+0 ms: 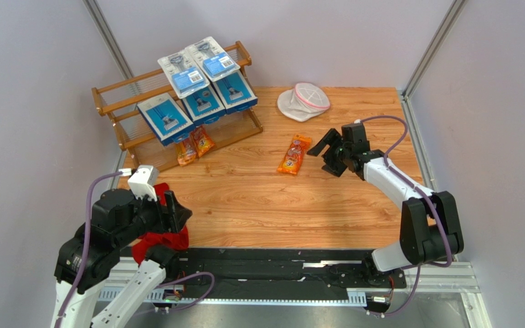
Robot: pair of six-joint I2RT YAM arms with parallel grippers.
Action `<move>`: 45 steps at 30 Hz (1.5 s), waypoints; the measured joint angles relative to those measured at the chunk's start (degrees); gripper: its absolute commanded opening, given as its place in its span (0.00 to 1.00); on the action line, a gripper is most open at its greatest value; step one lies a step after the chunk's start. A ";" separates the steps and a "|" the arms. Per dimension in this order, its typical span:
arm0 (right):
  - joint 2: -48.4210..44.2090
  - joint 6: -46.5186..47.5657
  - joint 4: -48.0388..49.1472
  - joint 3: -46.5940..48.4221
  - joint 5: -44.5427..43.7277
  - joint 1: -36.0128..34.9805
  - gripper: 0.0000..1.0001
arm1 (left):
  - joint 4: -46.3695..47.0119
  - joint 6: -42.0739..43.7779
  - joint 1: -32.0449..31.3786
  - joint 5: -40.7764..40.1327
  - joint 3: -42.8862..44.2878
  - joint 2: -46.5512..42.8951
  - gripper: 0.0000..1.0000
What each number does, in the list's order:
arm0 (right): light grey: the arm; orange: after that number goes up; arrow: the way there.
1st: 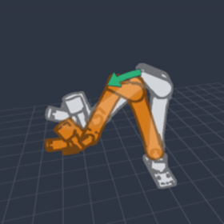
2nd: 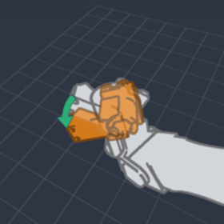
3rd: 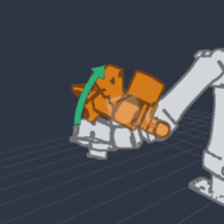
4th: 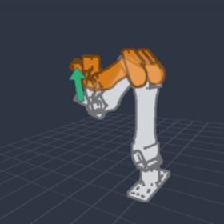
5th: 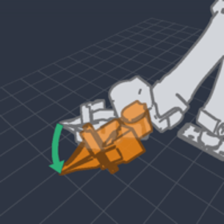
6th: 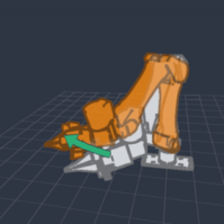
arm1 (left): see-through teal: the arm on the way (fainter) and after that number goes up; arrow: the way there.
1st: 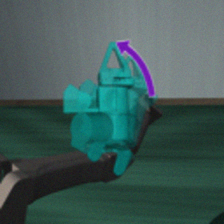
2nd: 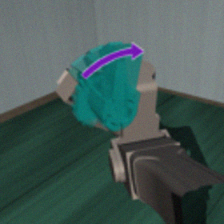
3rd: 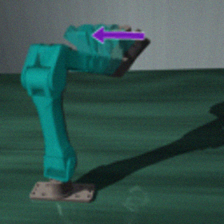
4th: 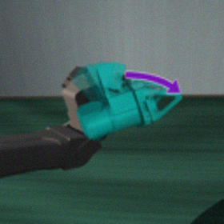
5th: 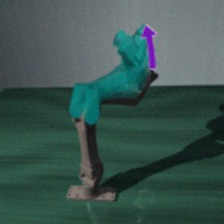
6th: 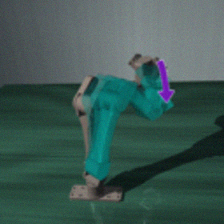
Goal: Place and organize the shaving razors onto the shelf
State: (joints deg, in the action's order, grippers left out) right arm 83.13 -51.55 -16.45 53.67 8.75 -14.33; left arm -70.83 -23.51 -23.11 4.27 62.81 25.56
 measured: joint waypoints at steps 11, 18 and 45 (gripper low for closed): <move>4.90 -8.15 10.67 -6.49 8.92 0.00 0.75 | 0.44 -0.85 0.00 1.11 -0.63 -0.02 0.78; 10.97 -12.00 13.38 -6.58 10.47 -0.26 0.72 | 0.66 -0.87 0.02 1.53 -0.81 -0.02 0.77; 24.55 -23.10 33.35 -6.69 14.14 -3.93 0.00 | 1.42 -1.11 0.00 1.68 -2.27 -0.42 0.77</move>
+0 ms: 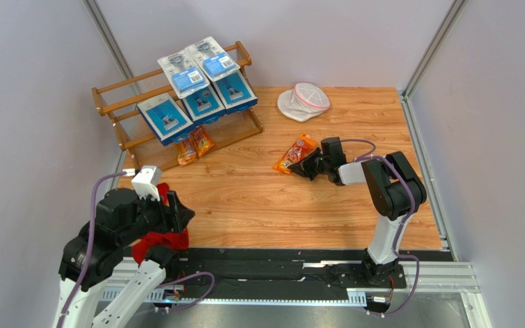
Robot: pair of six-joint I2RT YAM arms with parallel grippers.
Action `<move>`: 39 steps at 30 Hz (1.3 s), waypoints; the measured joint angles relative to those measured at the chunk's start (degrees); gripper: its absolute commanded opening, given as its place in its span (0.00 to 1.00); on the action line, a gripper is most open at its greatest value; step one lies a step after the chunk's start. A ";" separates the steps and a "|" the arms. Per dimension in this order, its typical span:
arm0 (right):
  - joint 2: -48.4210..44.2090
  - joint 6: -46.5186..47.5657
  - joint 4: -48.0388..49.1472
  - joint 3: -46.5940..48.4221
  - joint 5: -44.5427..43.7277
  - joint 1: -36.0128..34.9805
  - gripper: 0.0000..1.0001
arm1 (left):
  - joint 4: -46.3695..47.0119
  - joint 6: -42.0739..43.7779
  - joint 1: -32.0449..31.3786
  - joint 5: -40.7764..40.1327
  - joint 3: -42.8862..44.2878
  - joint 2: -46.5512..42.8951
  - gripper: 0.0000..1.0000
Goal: Place and organize the shaving razors onto the shelf
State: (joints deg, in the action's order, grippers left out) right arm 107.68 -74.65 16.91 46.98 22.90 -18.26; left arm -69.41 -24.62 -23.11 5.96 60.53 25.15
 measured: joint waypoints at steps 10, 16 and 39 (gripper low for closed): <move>-3.39 1.81 -1.70 -0.94 -0.74 -0.28 0.00 | 0.07 -0.42 0.00 0.52 -0.26 -0.44 0.77; -11.78 7.56 -8.85 -0.04 -1.14 -2.36 0.00 | 1.73 -1.40 0.00 2.16 -1.73 -1.11 0.77; -31.47 25.11 -24.74 4.44 18.29 -22.95 0.00 | 14.73 -7.82 0.00 15.56 -13.49 -2.25 0.78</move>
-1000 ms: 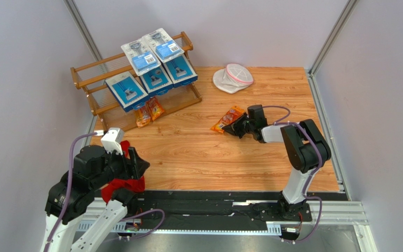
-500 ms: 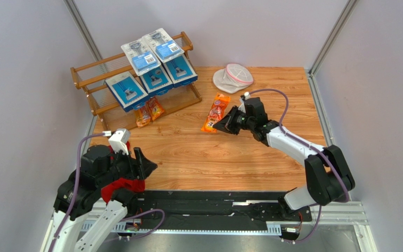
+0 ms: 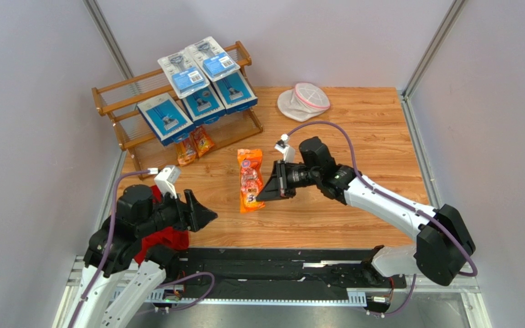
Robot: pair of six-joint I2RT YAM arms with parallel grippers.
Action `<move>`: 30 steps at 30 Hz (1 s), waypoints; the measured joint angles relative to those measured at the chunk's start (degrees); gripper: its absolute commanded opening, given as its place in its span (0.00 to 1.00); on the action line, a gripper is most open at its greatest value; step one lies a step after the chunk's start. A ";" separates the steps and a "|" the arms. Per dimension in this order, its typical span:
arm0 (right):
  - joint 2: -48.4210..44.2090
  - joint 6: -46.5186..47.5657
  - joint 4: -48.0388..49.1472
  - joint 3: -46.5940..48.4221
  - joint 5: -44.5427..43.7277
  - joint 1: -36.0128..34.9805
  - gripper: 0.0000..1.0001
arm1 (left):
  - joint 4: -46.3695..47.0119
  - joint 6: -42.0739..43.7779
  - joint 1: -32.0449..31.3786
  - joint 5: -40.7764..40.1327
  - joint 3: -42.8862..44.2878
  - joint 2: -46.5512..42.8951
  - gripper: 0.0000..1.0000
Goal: Place and organize the shaving razors onto the shelf
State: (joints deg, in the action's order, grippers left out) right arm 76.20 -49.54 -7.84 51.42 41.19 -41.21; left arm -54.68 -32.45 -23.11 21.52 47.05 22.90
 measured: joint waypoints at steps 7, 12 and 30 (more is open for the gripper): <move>-0.13 4.22 -2.86 4.13 4.90 -9.31 0.00 | 5.40 -2.08 0.00 4.42 -3.58 0.02 0.78; -0.13 5.62 -3.52 5.42 6.32 -13.33 0.00 | 8.28 -3.30 0.00 6.67 -4.74 -0.57 0.78; 4.15 10.05 -7.80 10.67 7.08 -22.82 0.00 | 14.19 -6.56 0.00 10.82 -6.51 -1.20 0.27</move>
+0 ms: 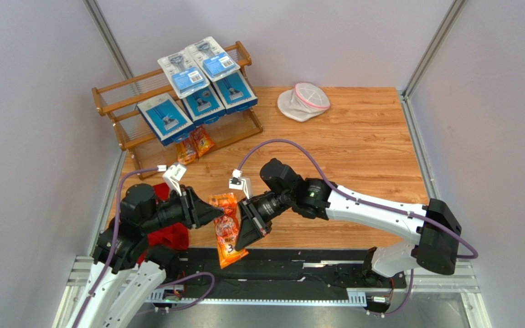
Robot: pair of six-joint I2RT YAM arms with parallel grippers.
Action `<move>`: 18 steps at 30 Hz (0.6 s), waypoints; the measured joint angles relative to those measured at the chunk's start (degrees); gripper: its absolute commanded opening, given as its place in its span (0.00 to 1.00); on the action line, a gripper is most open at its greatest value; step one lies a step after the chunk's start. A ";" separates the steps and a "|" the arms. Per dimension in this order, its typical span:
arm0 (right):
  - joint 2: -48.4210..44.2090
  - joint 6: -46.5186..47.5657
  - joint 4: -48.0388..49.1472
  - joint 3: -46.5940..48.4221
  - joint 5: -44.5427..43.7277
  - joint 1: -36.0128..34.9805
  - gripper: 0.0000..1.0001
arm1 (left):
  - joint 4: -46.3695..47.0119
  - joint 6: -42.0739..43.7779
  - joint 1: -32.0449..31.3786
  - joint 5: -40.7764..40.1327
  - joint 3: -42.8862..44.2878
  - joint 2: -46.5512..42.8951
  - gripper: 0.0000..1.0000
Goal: Place and organize the shaving razors onto the shelf
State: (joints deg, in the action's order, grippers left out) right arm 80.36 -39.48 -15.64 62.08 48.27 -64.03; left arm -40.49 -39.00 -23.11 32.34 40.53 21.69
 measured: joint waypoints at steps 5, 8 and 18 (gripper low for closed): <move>0.31 1.66 -1.57 0.24 -0.39 -0.28 0.02 | 0.52 -0.79 -0.02 1.70 -0.24 -0.02 0.00; 0.33 2.32 -2.14 0.24 -1.03 -0.31 0.16 | 0.66 -0.76 -0.02 1.75 -0.57 -0.15 0.00; -4.74 1.07 -2.73 -2.58 -10.40 -0.22 0.85 | 1.16 -1.92 0.00 -0.85 -0.85 -1.40 0.00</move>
State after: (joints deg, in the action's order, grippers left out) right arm 75.61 -38.41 -18.37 59.51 37.87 -64.25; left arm -39.33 -40.93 -23.11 31.48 39.68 20.29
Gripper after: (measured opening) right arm 0.819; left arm 0.043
